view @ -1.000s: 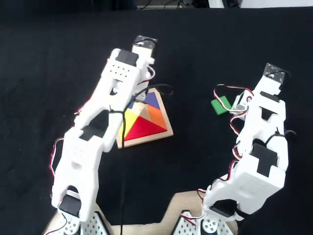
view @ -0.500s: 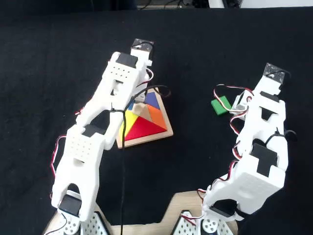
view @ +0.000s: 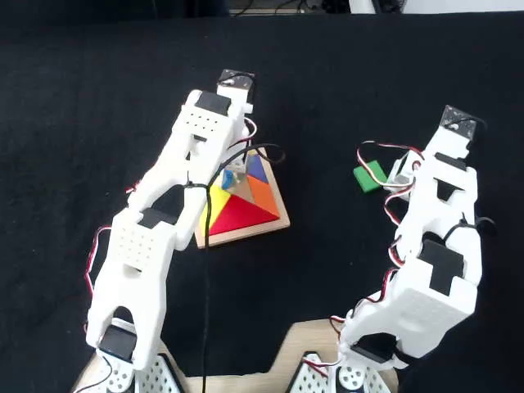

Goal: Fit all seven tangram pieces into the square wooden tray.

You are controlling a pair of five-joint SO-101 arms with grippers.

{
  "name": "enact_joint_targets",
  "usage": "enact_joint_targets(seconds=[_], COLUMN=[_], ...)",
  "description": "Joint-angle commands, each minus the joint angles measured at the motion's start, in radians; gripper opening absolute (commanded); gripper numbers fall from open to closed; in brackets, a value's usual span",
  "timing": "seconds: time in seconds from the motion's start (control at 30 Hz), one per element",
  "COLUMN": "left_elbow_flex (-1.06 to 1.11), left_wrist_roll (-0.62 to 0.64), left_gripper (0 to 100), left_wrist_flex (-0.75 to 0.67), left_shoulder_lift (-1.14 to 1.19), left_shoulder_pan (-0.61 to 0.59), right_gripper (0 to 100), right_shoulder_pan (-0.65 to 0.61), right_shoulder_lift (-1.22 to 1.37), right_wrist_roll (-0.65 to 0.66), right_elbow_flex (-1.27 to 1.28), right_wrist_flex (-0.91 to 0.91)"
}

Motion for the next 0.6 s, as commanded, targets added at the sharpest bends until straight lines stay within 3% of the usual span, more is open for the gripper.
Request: enact_joint_targets(seconds=[0.0, 0.57], left_elbow_flex=[-0.004, -0.03], left_wrist_roll=[0.002, -0.091], left_gripper=[19, 19], left_wrist_flex=[-0.011, 0.018], left_shoulder_lift=[-0.009, -0.021], left_shoulder_pan=[0.013, -0.071], right_gripper=[1.1, 1.1], right_shoulder_pan=[-0.021, -0.021], right_shoulder_lift=[-0.004, -0.004], right_wrist_roll=[0.012, 0.012], right_elbow_flex=[-0.048, -0.048], right_wrist_flex=[0.009, 0.009])
